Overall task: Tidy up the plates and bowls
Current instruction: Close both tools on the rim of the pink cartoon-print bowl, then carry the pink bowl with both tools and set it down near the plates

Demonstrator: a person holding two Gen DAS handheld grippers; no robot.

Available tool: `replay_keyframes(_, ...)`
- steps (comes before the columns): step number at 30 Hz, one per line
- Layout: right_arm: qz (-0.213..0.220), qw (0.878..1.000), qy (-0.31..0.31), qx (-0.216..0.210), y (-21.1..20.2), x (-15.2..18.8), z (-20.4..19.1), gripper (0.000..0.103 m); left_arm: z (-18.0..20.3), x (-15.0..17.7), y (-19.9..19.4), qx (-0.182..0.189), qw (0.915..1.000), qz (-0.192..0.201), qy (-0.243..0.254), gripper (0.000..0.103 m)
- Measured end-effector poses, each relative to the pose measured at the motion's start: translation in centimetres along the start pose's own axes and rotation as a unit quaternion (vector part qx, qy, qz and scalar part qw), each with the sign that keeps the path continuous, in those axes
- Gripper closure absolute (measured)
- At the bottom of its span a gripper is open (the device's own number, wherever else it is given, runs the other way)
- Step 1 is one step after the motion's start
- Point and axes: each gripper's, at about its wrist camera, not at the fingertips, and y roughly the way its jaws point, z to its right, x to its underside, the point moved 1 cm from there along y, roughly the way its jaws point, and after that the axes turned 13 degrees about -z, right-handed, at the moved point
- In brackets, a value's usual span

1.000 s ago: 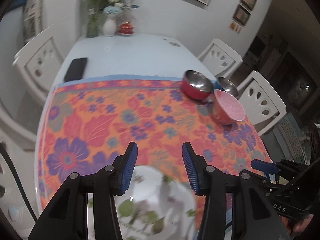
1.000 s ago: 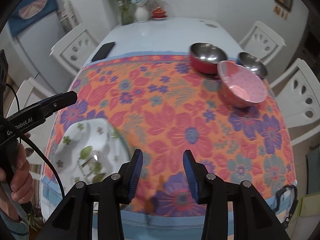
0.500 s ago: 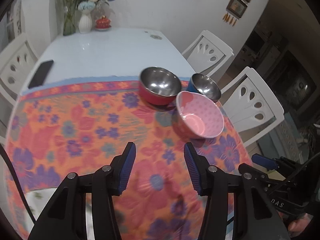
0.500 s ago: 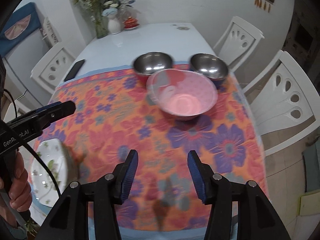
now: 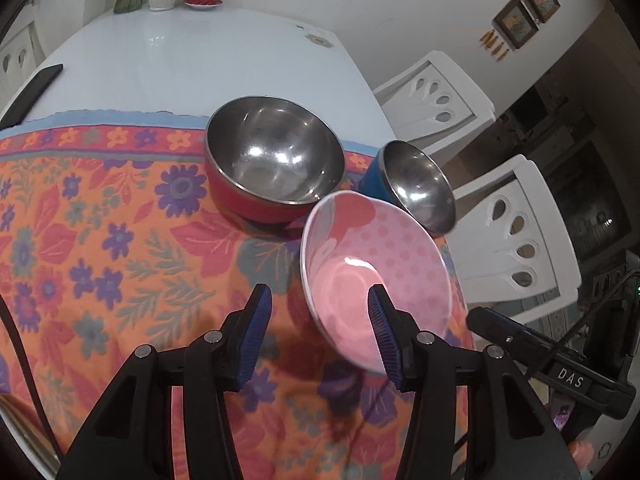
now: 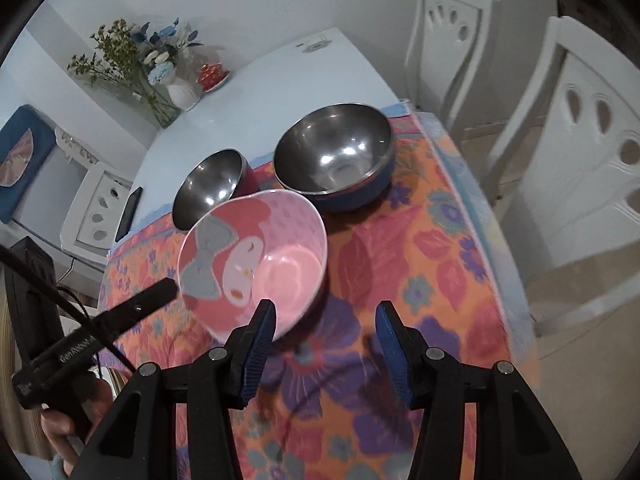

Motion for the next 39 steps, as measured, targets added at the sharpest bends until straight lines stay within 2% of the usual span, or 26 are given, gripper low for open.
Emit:
replay_keyframes(5,-0.022,1.0,-0.012,-0.012,3.3,-1.9,-0.7,0.053,-0.2,-1.0,1.8,-0.006,0.9999,-0.005,-0.01,0.059)
replay_keyframes(9,-0.032,0.999,-0.016,-0.005,5.5,-2.6,-0.9,0.054,-0.4,-1.5,3.0,-0.006,0.9998,-0.011,-0.014,0.068)
replay_keyframes(14,-0.041,0.999,-0.022,0.003,7.0,-2.9,-0.9,0.075,0.0,-1.4,4.0,0.0,0.9998,-0.021,-0.006,0.087)
replay_keyframes(16,-0.038,0.999,-0.025,0.016,7.2,-2.8,-1.0,0.084,0.3,-1.2,4.0,-0.008,0.9998,-0.016,0.0,0.088)
replay_keyframes(18,-0.036,0.999,-0.028,0.023,7.2,-2.5,-1.1,0.086,0.4,-1.2,3.9,-0.007,0.9999,-0.015,0.0,0.088)
replay_keyframes(22,-0.035,0.998,-0.035,0.031,7.1,-2.2,-1.7,0.086,0.8,-0.6,3.3,-0.009,0.9999,-0.009,0.011,0.088)
replay_keyframes(27,-0.03,0.998,-0.039,0.043,5.0,-0.8,-2.6,0.086,1.7,1.0,1.0,-0.008,0.9998,0.005,0.016,0.088)
replay_keyframes(34,-0.028,0.997,-0.06,0.044,1.1,3.1,-5.3,0.086,2.6,5.5,-4.3,-0.023,0.9987,0.033,0.033,0.088)
replay_keyframes(39,-0.043,0.995,-0.075,0.04,-0.2,7.3,-6.7,0.086,2.3,9.1,-5.7,-0.036,0.9982,0.026,0.04,0.088)
